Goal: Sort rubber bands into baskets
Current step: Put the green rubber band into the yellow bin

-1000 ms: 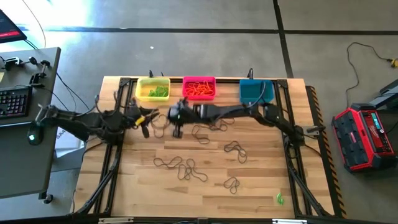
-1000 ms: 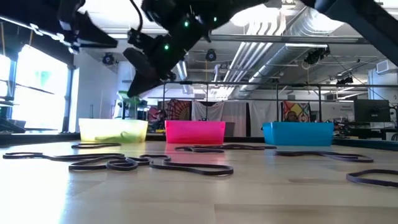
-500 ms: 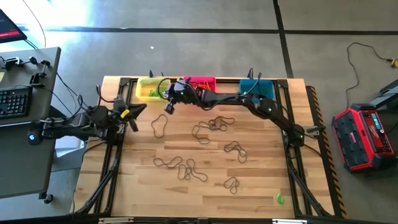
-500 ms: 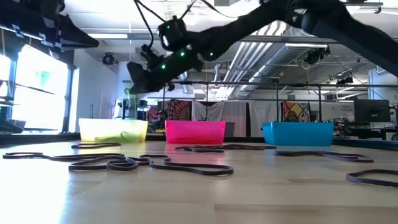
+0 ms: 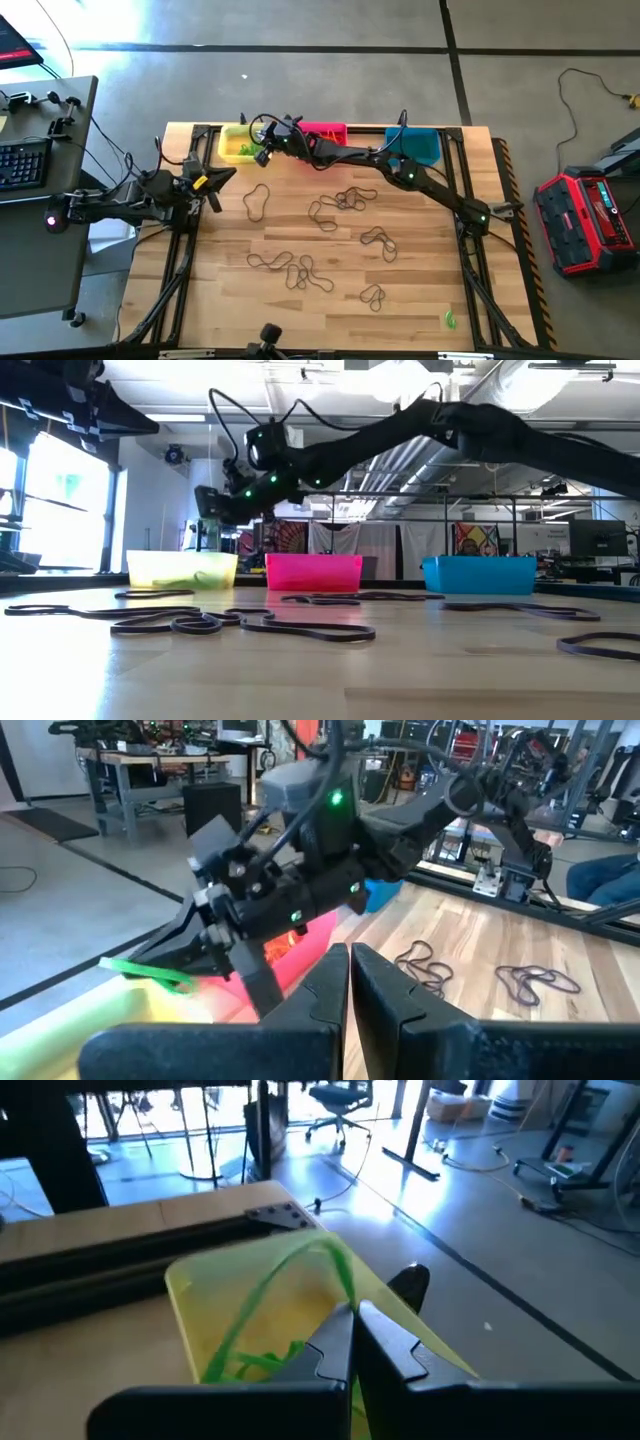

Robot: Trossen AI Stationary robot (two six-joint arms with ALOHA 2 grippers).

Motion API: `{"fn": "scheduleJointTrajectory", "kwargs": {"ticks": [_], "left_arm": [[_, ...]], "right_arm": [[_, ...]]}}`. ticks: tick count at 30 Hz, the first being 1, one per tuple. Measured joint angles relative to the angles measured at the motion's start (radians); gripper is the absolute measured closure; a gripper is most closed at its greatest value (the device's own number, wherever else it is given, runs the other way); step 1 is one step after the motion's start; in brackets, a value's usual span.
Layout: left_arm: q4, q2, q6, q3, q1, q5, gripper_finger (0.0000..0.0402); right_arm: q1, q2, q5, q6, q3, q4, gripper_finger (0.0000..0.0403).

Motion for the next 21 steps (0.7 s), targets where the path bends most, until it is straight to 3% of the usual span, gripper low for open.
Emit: {"fn": "scheduleJointTrajectory", "kwargs": {"ticks": [6, 16, 21], "left_arm": [[0.0, 0.0, -0.005, 0.0, 0.0, 0.0, 0.0394], [-0.002, 0.0, -0.009, 0.0, 0.0, 0.0, 0.0394], [-0.003, 0.0, -0.011, 0.0, -0.001, 0.0, 0.0394]], "right_arm": [[-0.004, 0.006, 0.004, 0.04, -0.016, -0.016, 0.0398], [0.004, 0.005, -0.069, 0.128, -0.016, -0.081, 0.0275], [0.006, -0.029, -0.092, 0.151, -0.016, -0.197, 0.0275]]}}
